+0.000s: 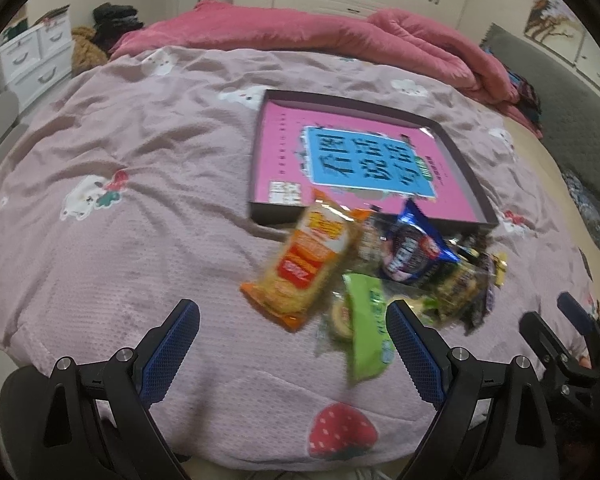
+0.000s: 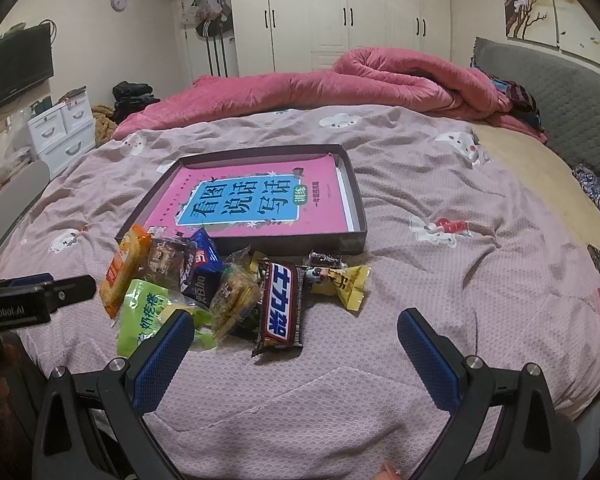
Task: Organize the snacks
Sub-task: 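Grasp the yellow rice-cracker bag with the left tool while the right tool grasps the Snickers bar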
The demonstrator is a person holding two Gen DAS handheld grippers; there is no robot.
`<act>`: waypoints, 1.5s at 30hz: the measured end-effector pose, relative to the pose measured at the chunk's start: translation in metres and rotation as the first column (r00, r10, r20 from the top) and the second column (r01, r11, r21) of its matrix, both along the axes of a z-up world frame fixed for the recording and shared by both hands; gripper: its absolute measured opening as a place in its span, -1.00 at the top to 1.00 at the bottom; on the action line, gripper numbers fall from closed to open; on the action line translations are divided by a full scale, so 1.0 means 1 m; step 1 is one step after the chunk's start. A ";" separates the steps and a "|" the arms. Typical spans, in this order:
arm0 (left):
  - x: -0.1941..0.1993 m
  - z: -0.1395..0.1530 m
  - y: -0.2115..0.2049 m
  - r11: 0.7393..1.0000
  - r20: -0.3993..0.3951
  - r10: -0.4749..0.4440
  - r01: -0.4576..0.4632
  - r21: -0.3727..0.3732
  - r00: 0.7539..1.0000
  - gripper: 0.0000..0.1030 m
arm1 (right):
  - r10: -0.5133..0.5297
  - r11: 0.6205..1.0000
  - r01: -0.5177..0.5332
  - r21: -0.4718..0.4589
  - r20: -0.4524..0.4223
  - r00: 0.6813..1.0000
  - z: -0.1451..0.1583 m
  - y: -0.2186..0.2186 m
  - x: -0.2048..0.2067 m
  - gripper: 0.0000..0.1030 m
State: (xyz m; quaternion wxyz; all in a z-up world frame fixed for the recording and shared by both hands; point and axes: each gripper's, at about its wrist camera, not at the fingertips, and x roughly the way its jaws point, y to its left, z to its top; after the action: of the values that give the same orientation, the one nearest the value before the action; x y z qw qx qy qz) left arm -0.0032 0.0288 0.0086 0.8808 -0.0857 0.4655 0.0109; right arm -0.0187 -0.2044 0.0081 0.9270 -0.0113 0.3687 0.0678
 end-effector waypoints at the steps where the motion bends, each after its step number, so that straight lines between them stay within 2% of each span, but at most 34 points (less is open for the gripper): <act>1: 0.001 -0.001 0.004 1.000 -0.003 0.008 -0.008 -0.002 1.000 -0.84 | 0.000 1.000 0.000 0.001 -0.001 1.000 -0.001 0.000 0.000 -0.99; 5: 0.006 -0.005 0.016 1.000 -0.009 0.021 -0.021 -0.014 1.000 -0.84 | 0.002 1.000 -0.002 0.003 -0.004 1.000 -0.003 -0.001 0.003 -0.99; 17: 0.024 -0.021 0.017 0.998 -0.014 -0.044 0.043 -0.035 0.999 -0.84 | -0.018 1.000 0.019 0.018 -0.070 0.997 -0.023 -0.011 0.023 -0.97; 25: 0.032 -0.026 0.014 0.997 -0.008 -0.064 0.063 -0.040 0.998 -0.84 | 0.011 1.000 -0.008 0.026 -0.111 0.994 -0.037 -0.008 0.036 -0.50; 29: 0.036 -0.028 0.014 0.997 -0.009 -0.068 0.068 -0.042 0.998 -0.84 | 0.035 0.999 -0.031 0.035 -0.125 0.992 -0.043 -0.004 0.041 -0.20; 32: 0.038 -0.029 0.014 0.996 -0.010 -0.071 0.071 -0.046 0.997 -0.84 | 0.052 0.998 -0.046 0.045 -0.129 0.990 -0.045 -0.002 0.045 -0.08; 39: 0.046 -0.032 0.018 0.995 -0.004 -0.079 0.079 -0.057 0.997 -0.84 | 0.096 0.991 -0.083 0.106 -0.124 0.988 -0.046 -0.001 0.049 0.39; 45: 0.052 -0.036 0.021 0.992 -0.001 -0.101 0.101 -0.079 0.995 -0.84 | 0.098 0.986 -0.082 0.142 -0.110 0.989 -0.041 -0.006 0.047 0.42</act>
State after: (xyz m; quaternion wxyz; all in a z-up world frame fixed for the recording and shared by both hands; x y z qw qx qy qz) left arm 0.0491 0.0500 -0.0276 0.8750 -0.0966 0.4715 -0.0517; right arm 0.0282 -0.2107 -0.0332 0.8984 0.0395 0.4160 0.1354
